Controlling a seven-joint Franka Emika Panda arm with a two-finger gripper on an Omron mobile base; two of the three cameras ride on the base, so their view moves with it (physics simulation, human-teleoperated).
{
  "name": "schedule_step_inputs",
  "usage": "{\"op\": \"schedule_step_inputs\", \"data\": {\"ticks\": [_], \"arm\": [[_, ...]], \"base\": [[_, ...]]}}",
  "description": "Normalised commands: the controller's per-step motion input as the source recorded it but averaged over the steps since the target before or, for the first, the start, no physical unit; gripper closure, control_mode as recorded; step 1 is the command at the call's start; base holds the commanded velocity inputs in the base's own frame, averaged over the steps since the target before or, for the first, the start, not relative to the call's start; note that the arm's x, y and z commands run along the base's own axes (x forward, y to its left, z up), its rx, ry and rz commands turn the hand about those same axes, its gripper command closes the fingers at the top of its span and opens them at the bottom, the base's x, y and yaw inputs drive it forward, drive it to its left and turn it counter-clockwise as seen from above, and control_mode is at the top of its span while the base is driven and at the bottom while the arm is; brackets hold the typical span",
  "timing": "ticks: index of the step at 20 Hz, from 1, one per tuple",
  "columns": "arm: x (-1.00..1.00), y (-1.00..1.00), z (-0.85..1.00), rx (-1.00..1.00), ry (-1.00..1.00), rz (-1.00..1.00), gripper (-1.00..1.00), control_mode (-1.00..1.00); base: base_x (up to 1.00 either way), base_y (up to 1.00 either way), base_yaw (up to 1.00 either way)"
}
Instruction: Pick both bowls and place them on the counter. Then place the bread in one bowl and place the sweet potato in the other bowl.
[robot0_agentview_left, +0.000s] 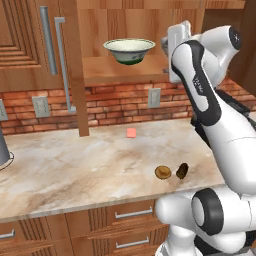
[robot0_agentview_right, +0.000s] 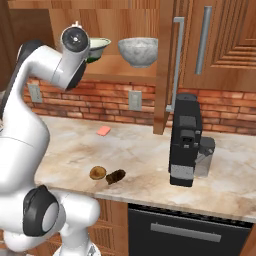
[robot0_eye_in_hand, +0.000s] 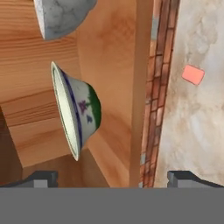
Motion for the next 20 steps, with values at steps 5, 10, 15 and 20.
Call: {"op": "schedule_step_inputs", "data": {"ticks": [5,10,15,20], "arm": [[0.38,0.03,0.01,0.0,0.0,0.06,-1.0,-1.0],[0.44,0.03,-0.01,0.0,0.01,0.23,-1.0,-1.0],[0.46,0.16,-0.07,0.0,0.01,0.17,-1.0,-1.0],[0.42,0.17,0.0,0.0,0.0,0.03,-1.0,-1.0]], "base": [[0.0,0.0,0.0],[0.0,0.0,0.0],[0.0,0.0,0.0],[0.0,0.0,0.0]]}}
